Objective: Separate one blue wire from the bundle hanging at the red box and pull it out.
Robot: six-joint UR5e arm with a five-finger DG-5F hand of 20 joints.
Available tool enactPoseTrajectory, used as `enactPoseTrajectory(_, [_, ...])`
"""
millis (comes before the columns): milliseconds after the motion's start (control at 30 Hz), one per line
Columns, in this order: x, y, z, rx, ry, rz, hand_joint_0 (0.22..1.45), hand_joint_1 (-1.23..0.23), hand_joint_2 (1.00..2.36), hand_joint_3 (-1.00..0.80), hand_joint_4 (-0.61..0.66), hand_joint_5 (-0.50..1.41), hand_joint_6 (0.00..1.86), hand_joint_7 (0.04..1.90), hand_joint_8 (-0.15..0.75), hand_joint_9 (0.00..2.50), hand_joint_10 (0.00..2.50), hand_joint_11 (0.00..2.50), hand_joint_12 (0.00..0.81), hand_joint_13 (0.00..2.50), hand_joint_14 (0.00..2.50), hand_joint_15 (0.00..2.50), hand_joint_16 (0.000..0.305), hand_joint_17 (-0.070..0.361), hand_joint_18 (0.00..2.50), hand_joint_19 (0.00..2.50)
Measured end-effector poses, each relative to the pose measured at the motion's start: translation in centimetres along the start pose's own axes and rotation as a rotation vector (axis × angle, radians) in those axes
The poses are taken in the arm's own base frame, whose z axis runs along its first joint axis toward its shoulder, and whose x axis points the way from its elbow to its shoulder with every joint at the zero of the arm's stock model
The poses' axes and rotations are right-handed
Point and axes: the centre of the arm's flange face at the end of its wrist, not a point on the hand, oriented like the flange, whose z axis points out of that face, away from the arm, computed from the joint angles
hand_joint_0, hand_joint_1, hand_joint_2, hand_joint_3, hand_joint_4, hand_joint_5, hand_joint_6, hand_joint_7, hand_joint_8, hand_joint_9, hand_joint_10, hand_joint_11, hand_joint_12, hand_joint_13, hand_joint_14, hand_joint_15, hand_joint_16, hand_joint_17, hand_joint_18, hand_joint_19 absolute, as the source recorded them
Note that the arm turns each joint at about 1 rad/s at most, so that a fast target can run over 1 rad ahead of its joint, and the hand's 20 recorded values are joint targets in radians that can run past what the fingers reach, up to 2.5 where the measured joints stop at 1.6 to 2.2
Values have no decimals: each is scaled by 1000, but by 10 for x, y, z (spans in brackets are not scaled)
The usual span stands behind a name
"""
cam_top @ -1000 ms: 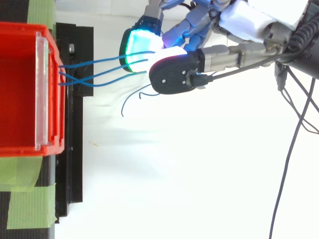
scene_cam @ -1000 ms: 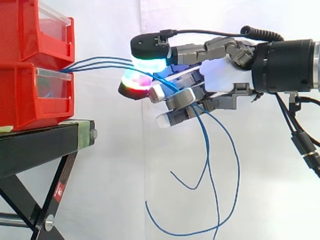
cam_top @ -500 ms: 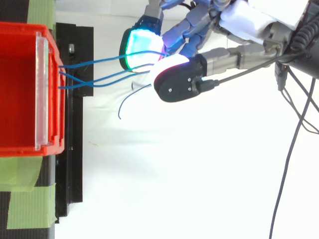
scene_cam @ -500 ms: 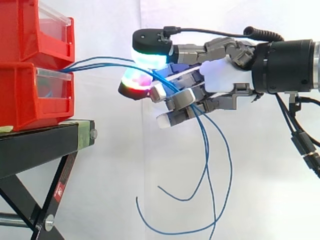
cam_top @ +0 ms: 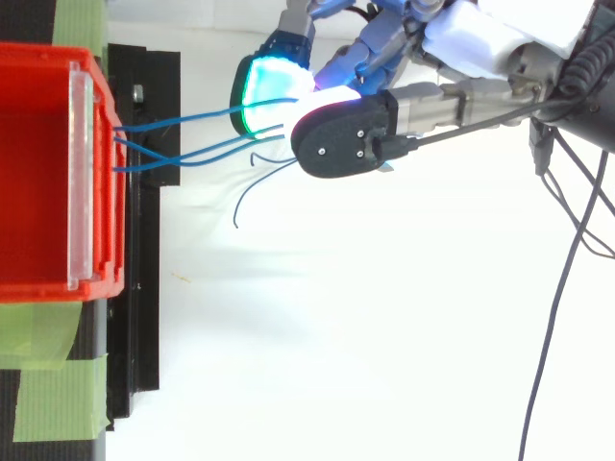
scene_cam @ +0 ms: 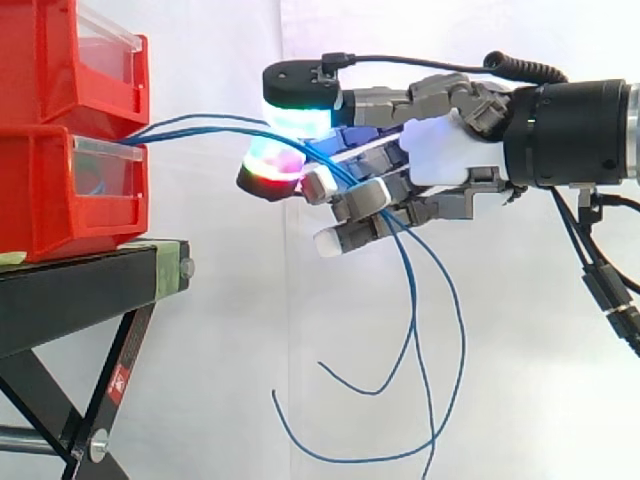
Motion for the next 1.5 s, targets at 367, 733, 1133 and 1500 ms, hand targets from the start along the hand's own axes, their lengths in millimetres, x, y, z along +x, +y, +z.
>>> enactPoseTrajectory(367, [0, 0, 0, 0, 0, 0, 659, -828, 1024, -133, 149, -217, 917, 948, 366, 1100, 12, 1254, 378, 1464, 9, 1464, 55, 123, 835, 624])
enactPoseTrajectory(733, [0, 0, 0, 1, -1, 1, 691, -938, 1021, -208, 194, -243, 909, 953, 337, 929, 13, 1205, 382, 1370, 12, 1408, 57, 127, 793, 544])
enactPoseTrajectory(1133, [-1, 0, 0, 0, -2, 2, 759, -976, 1025, -153, 132, -279, 881, 985, 291, 796, 3, 1531, 387, 1269, 6, 1508, 56, 127, 783, 521])
enactPoseTrajectory(1500, [-1, 1, 0, -2, -2, 2, 691, -1009, 1000, -500, 174, -284, 851, 973, 294, 725, 6, 1473, 391, 1219, 10, 1457, 57, 129, 755, 493])
